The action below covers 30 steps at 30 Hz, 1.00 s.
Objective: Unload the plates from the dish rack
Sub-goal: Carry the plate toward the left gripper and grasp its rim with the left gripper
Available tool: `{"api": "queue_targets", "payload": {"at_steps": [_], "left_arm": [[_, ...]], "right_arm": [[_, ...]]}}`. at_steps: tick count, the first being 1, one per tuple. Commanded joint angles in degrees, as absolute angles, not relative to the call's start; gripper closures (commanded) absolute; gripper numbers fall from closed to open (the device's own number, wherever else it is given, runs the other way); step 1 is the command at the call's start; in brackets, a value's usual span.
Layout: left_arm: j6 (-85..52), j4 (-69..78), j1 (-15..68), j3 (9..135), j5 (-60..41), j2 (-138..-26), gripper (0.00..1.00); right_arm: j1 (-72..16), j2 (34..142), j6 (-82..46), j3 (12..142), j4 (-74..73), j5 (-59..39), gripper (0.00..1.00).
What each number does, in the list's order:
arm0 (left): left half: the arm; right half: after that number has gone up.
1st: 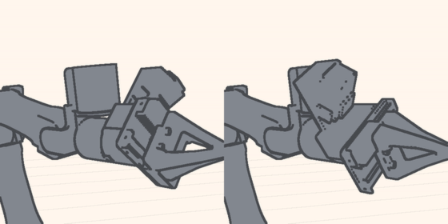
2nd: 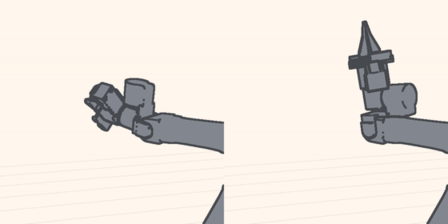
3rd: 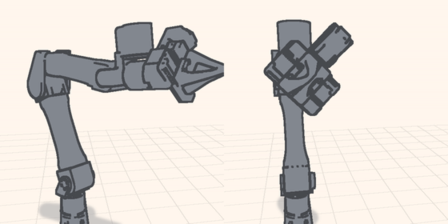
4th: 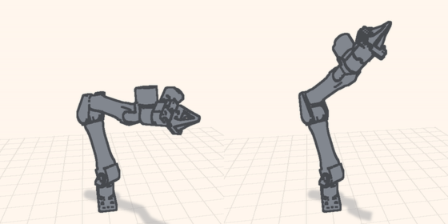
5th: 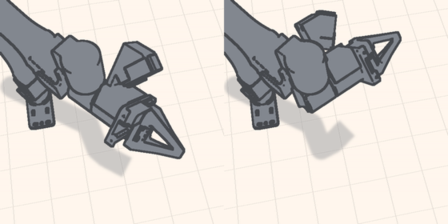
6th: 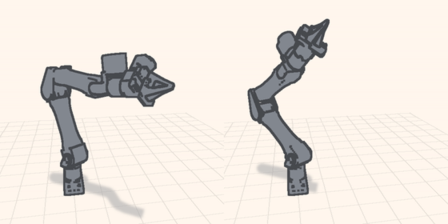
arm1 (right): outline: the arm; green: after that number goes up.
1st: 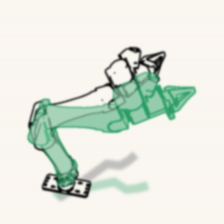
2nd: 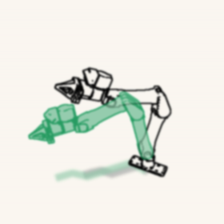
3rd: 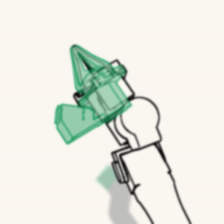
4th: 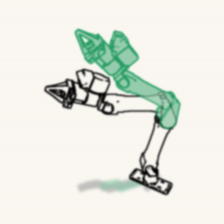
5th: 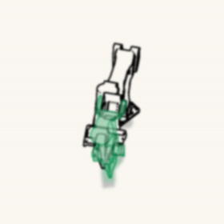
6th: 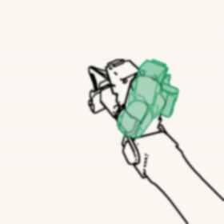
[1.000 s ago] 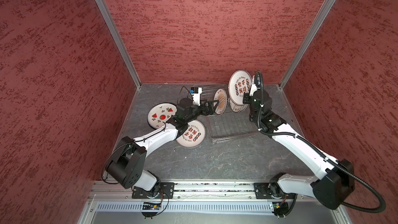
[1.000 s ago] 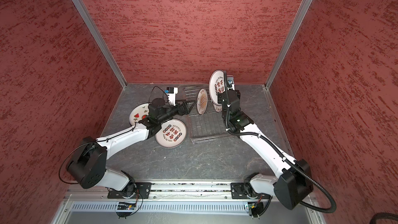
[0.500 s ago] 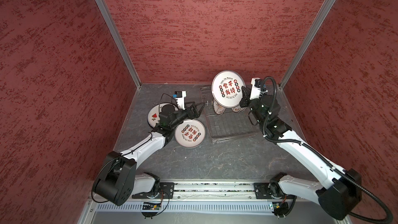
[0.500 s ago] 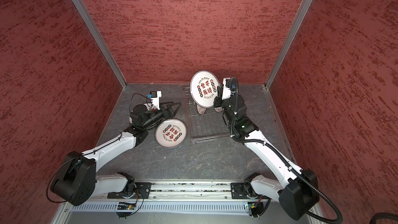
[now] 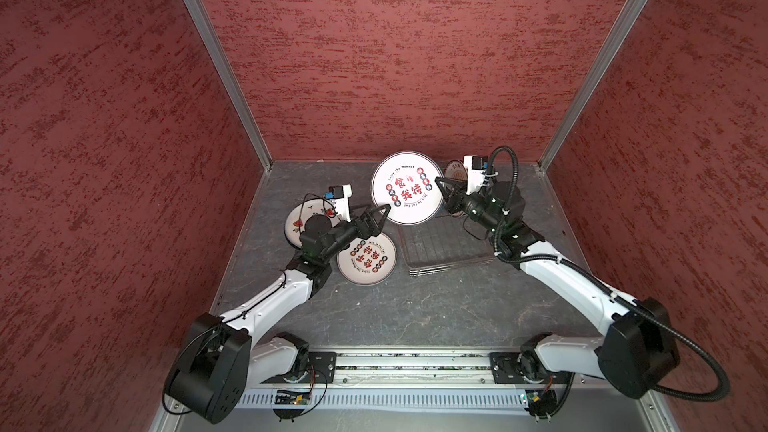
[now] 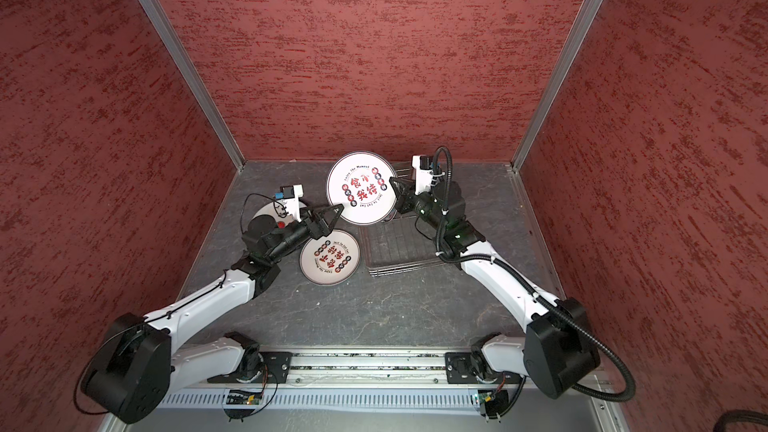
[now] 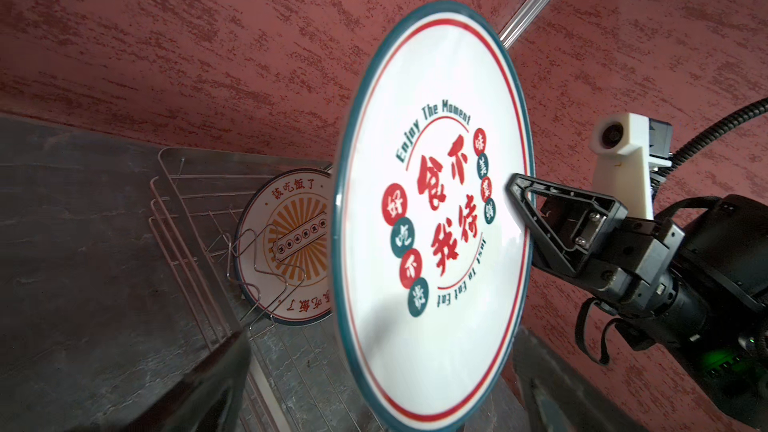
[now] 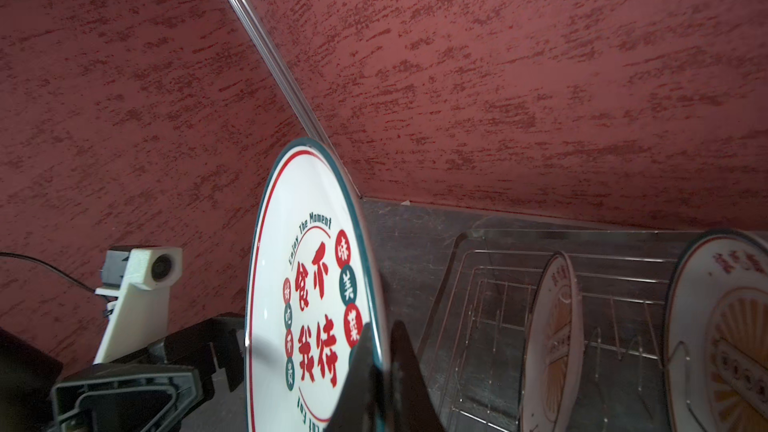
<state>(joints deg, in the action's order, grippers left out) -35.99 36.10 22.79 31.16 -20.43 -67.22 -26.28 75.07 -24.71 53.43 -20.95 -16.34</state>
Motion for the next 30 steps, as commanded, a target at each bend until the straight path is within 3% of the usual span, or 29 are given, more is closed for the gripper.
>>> {"api": "queue_targets", "payload": {"at_steps": [1,9,21,27,30], "left_arm": [[-39.93,36.88,23.24,29.88,-18.66,-67.09,0.15],[-44.95,30.08,25.71,28.3,-14.07,-63.35,0.6],[-48.34,28.89,26.75,27.02,-13.34,-63.65,0.9],[-48.34,25.71,28.37,27.41,-11.11,-63.13,1.0],[-48.43,24.65,28.91,27.73,-10.42,-62.71,1.0]], "right_arm": [[-26.1,75.69,-30.4,51.4,-31.42,-21.76,1.0],[-26.28,76.63,-32.95,44.59,-37.83,-20.26,1.0],[-27.16,78.86,-34.03,41.76,-40.53,-21.26,1.0],[-27.65,78.84,-32.92,41.23,-39.3,-21.44,1.0],[-27.77,78.44,-32.1,40.84,-39.19,-22.11,1.0]]}}
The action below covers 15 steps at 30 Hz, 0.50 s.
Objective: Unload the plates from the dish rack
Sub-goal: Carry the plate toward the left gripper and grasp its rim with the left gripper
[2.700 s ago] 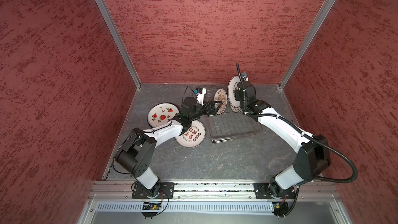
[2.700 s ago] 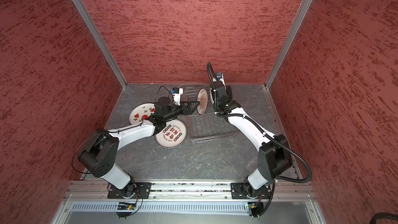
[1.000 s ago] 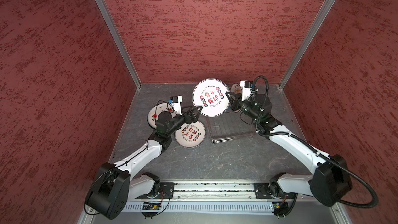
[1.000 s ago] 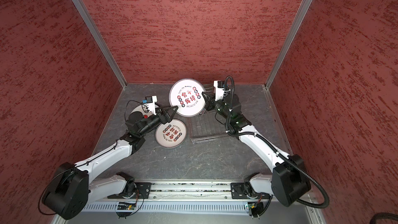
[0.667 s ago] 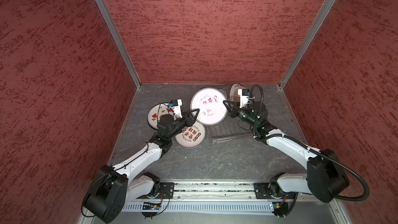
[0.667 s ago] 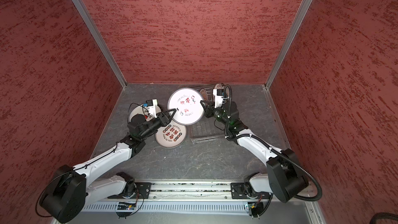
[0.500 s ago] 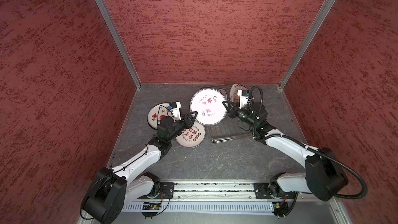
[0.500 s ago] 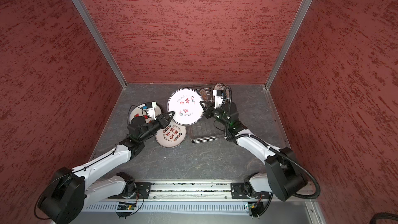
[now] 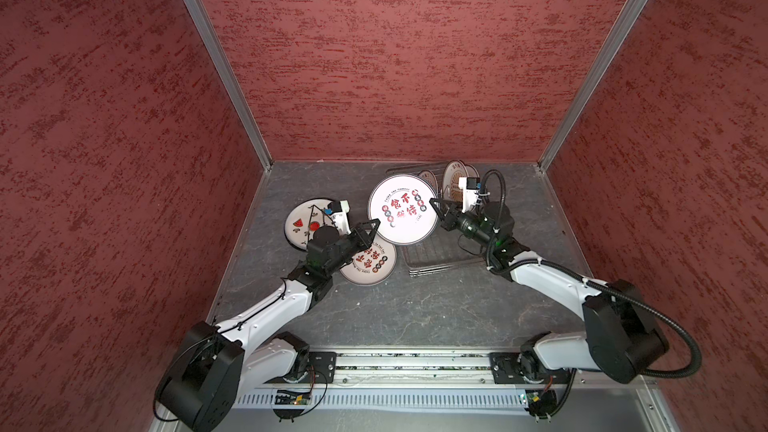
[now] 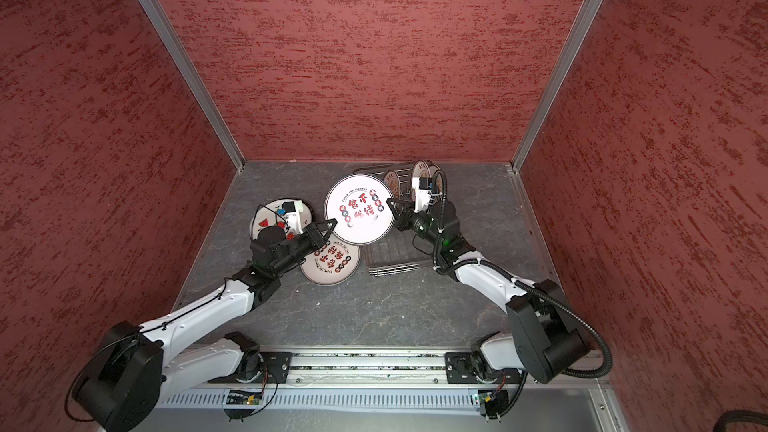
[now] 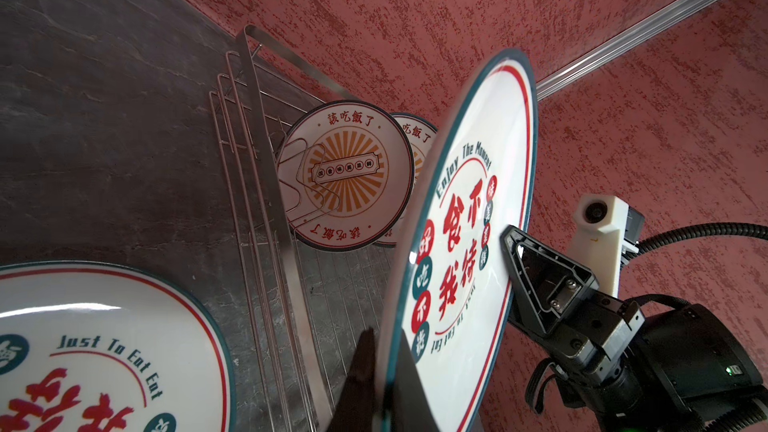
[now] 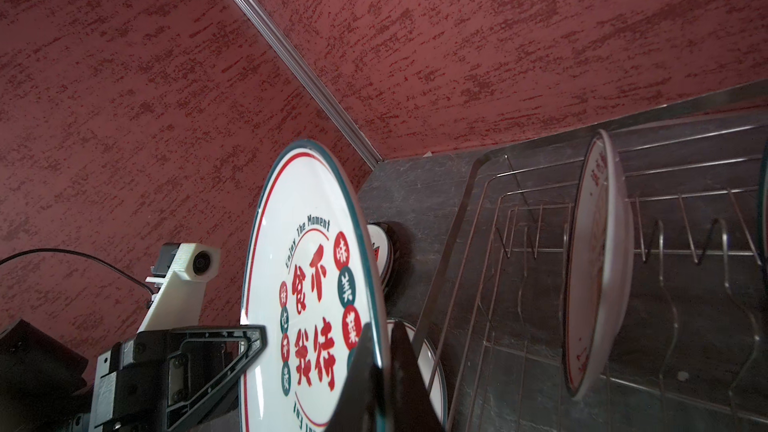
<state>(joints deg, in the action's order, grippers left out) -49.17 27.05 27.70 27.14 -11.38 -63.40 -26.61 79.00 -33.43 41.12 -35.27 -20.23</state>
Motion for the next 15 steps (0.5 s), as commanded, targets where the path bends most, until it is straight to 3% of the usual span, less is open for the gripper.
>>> {"api": "queue_targets", "payload": {"at_steps": [1,8,9,13,15], "left_arm": [[-48.44,24.37,29.12,27.85,-10.21,-62.59,1.0],[-48.77,23.4,29.44,28.47,-9.6,-61.92,1.0],[-48.77,23.23,29.44,28.52,-9.71,-61.79,1.0],[-48.03,20.98,29.62,29.09,-7.56,-60.64,1.0],[-48.08,20.67,29.52,28.76,-7.23,-59.95,1.0]], "right_arm": [[-27.77,78.34,-31.88,40.72,-39.28,-22.51,0.99],[-27.77,78.19,-30.81,40.65,-38.85,-23.97,0.72],[-27.77,78.18,-30.68,40.69,-38.72,-23.93,0.65],[-27.77,78.11,-29.91,41.33,-35.91,-22.49,0.12],[-27.77,78.05,-29.6,42.49,-32.96,-20.83,0.01]]}}
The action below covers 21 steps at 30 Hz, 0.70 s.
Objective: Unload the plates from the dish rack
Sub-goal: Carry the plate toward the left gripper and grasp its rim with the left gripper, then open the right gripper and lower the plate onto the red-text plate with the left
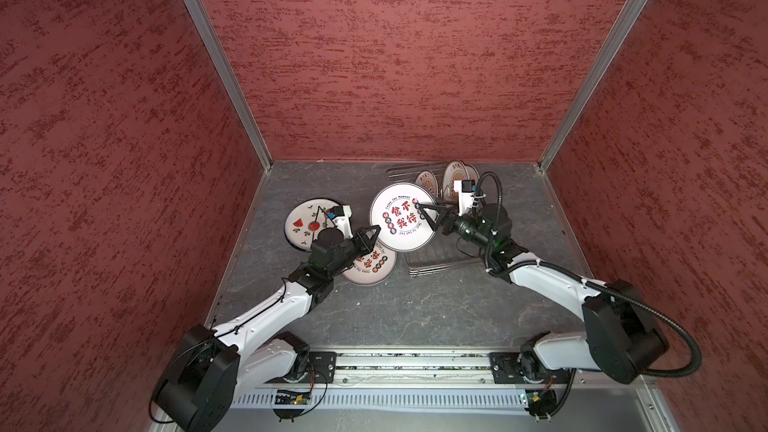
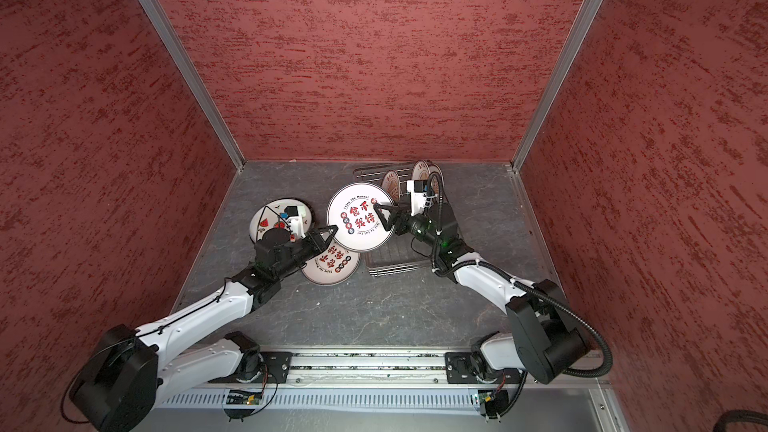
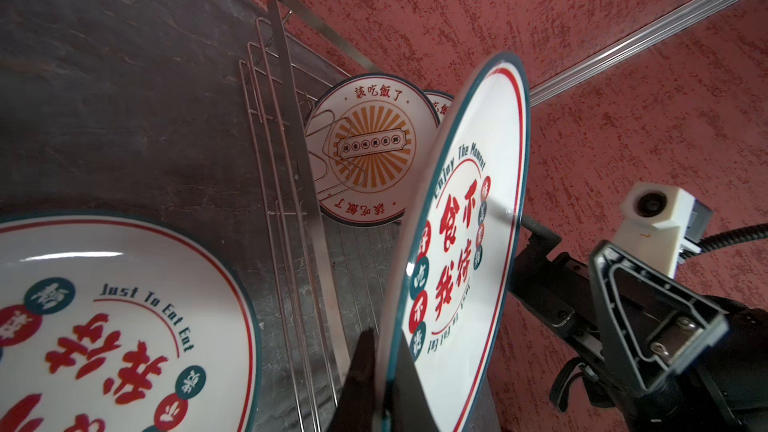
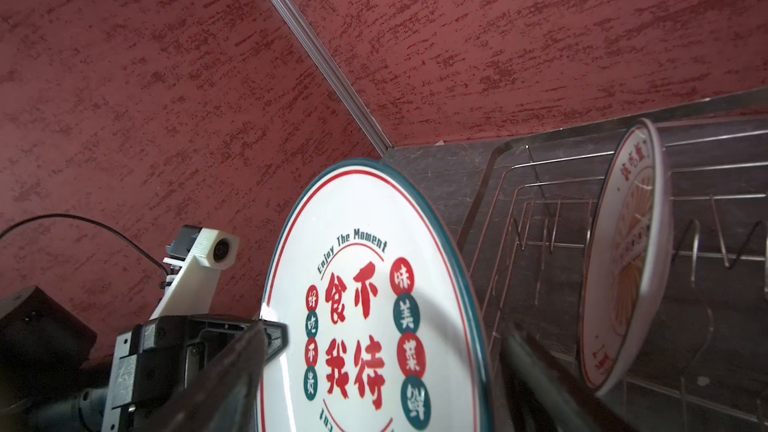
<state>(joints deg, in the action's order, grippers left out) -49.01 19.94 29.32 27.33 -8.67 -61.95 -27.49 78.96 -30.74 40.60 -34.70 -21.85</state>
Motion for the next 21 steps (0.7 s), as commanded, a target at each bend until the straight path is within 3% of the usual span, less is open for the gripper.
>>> {"api": "queue_targets", "payload": {"at_steps": [1,8,21], "left_arm": [[-48.08,20.58,29.53,28.65,-6.98,-59.54,1.0],[-47.96,16.76,28.87,26.78,-3.67,-52.9,1.0],[-52.29,0.91,22.22,23.51,-3.71,-35.69,1.0]], "right_arm": [[-27.74,78.1,-29.34,43.07,-31.92,-20.34,0.01],[-27.77,76.84,-28.3,43.53,-31.86,-19.25,0.01],[-27.77,78.97,-15.16,54.74,-17.88,-22.74,0.01]]}}
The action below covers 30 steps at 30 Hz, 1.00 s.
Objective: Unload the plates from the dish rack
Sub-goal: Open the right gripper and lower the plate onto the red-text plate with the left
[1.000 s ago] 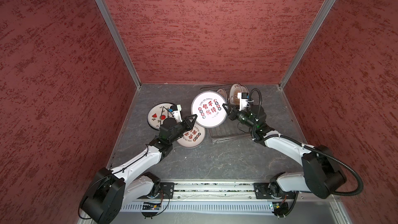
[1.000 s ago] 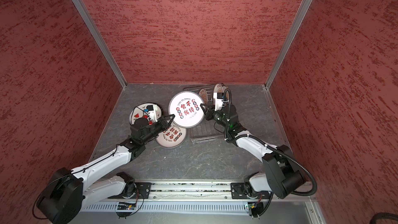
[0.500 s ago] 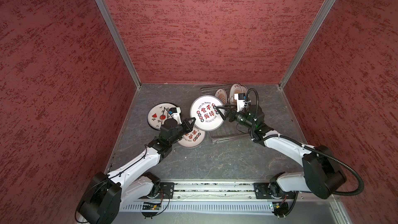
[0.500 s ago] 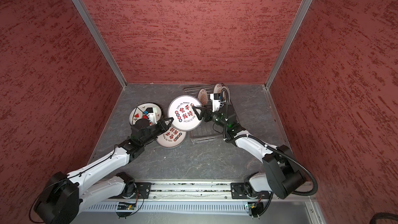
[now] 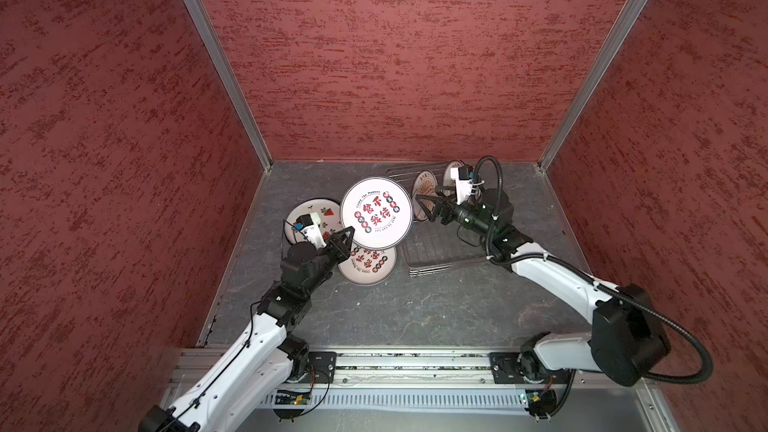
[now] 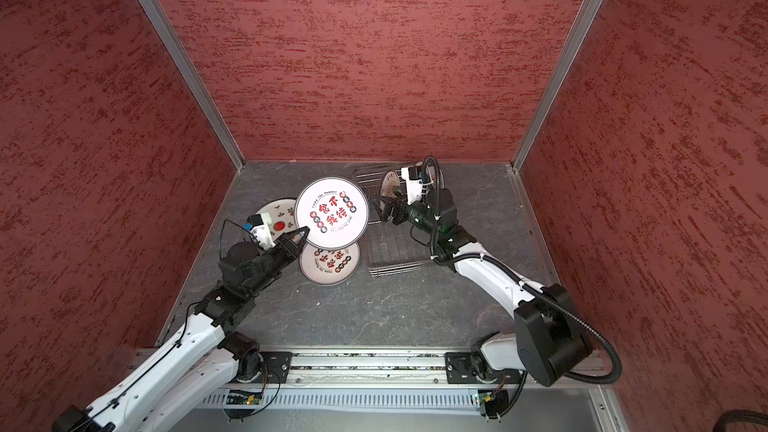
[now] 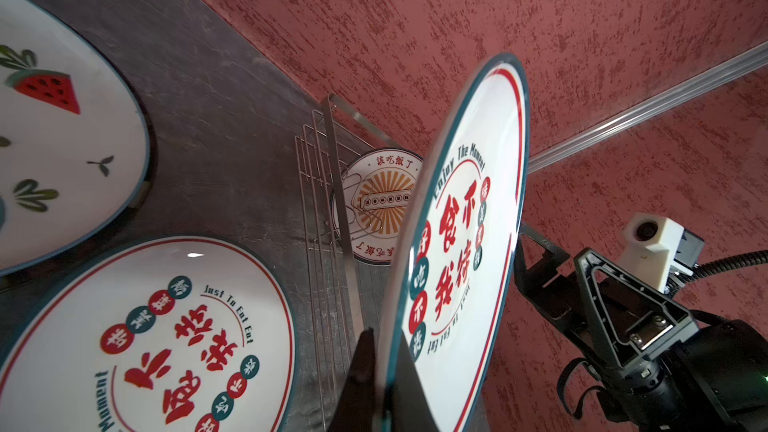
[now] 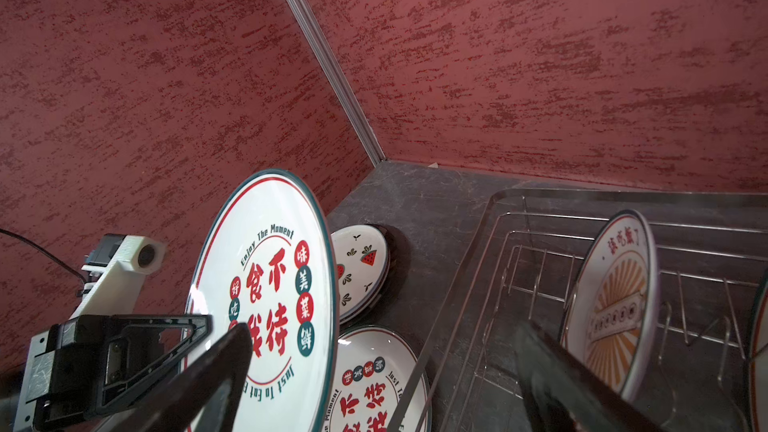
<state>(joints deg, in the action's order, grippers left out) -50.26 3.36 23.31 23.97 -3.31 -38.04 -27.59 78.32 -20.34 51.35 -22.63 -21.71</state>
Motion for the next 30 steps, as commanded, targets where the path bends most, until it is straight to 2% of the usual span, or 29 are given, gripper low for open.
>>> {"api": "queue_targets", "payload": {"at_steps": [1,4,8,13,18,22,25,30], "left_arm": [[-52.64,-1.26,21.73,23.91,-3.51,-35.34,1.0],[-52.29,-6.37,20.43,24.72,-3.79,-34.81,1.0],[-53.46,-7.04,19.57,21.49,-4.26,-30.3,1.0],[-53.3,-17.67,16.51,23.44,-3.76,-27.3,1.0],[-54.48,-18.66,14.37,22.97,-6.7,-29.26,1.0],[-55.94,-13.1,13.62,20.69,-10.06,-34.07,1.0],[-57.18,-9.78,13.63,18.71,-10.84,-35.81,1.0],[-56.74,-13.32,13.76,19.12,-8.21,-36.79,1.0]], "right_arm": [[-27.77,79.63,-14.26,55.75,-16.23,-21.75,0.01],[-27.77,80.34,-12.25,54.87,-17.33,-21.5,0.01],[-27.77,79.28,-10.56,52.21,-23.49,-26.4,0.01],[-27.86,80.53,-7.17,55.48,-20.92,-30.15,0.01],[-29.41,84.35,0.5,59.94,-11.72,-35.4,0.01],[-32.54,85.99,6.99,62.54,-4.29,-30.32,0.01],[-33.77,87.28,8.82,63.86,-2.62,-30.34,0.01],[-34.89,90.83,12.21,65.71,0.17,-31.2,0.01]]}}
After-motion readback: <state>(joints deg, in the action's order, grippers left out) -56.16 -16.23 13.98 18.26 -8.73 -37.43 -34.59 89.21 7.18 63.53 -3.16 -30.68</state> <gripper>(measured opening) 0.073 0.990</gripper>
